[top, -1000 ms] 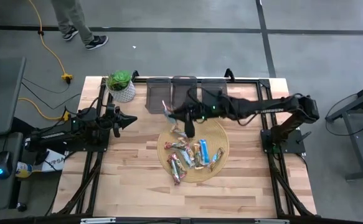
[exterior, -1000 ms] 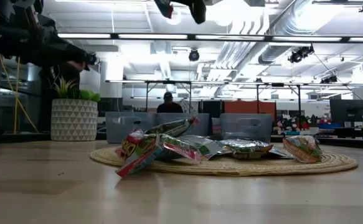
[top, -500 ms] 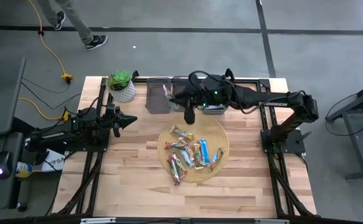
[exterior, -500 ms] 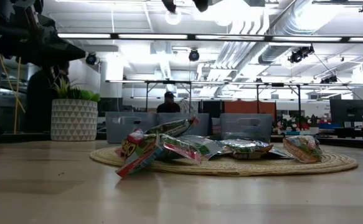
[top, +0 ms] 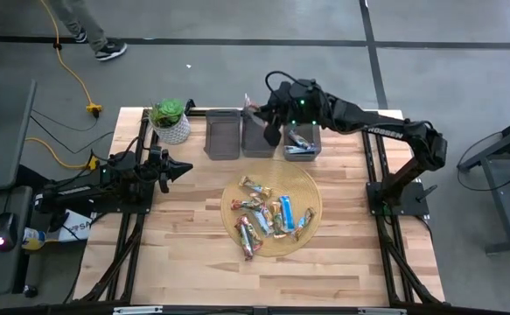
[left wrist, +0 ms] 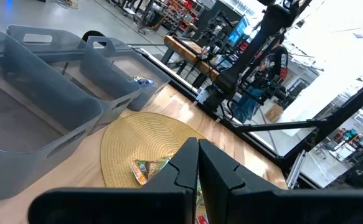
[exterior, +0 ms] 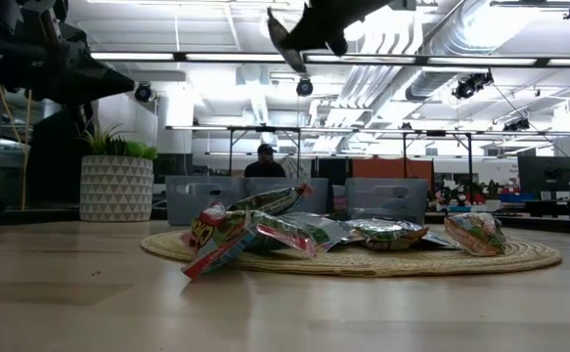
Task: Pick and place Granola Bars by type
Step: Put the red granola bar into the middle black bin
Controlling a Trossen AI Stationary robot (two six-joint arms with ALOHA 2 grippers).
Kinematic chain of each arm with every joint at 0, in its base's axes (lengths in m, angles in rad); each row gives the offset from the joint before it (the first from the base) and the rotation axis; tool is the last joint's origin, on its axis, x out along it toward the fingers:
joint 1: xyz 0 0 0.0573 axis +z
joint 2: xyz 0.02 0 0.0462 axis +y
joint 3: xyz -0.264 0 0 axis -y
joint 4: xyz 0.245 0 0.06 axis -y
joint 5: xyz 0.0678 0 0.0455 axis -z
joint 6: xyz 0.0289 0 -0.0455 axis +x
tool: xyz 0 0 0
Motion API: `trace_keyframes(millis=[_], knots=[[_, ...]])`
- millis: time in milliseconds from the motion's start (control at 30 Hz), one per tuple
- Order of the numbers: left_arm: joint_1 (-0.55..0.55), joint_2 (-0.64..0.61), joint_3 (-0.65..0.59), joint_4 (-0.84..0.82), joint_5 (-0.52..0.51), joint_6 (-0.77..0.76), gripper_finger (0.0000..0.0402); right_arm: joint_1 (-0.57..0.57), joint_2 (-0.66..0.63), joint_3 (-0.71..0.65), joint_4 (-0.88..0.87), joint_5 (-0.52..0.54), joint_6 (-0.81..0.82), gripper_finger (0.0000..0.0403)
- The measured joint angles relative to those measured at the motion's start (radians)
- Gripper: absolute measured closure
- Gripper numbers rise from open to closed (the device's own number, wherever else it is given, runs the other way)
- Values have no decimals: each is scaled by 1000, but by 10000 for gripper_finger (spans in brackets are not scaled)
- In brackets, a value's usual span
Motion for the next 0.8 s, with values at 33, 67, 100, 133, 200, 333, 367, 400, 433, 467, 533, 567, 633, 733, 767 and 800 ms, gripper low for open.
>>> trace_keyframes(millis=[33,67,100,133,200,333,367,400,433,467,533,567,633,733,767,800], knots=[[0,0,0,0,0,0,392,-12,0,0,-10,-6,-7,360],[0,0,0,0,0,0,392,-22,0,0,-16,-11,-16,359],[0,0,0,0,0,0,392,-32,0,0,-21,-13,-27,359],[0,0,0,0,0,0,392,-40,0,0,-28,-14,-34,359],[0,0,0,0,0,0,392,-53,3,0,-32,-17,-49,359],[0,0,0,0,-1,0,392,-71,32,54,-86,-44,-70,359],[0,0,0,0,-1,0,392,-72,45,84,-111,-46,-86,359],[0,0,0,0,-1,0,392,-71,61,118,-141,-47,-107,359],[0,0,0,0,-4,0,392,-71,79,157,-170,-47,-125,359],[0,0,0,0,-7,0,392,-71,101,199,-197,-47,-139,359],[0,0,0,0,-10,0,392,-76,150,287,-275,-50,-162,359],[0,0,0,0,-11,0,392,-80,178,330,-318,-55,-176,359],[0,0,0,0,-11,0,392,-89,235,412,-397,-53,-205,359],[0,0,0,0,-11,0,392,-104,326,515,-515,-48,-238,359],[0,0,0,0,-11,0,392,-110,355,540,-549,-49,-244,359],[0,0,0,-1,-11,0,392,-116,380,555,-577,-52,-254,359]])
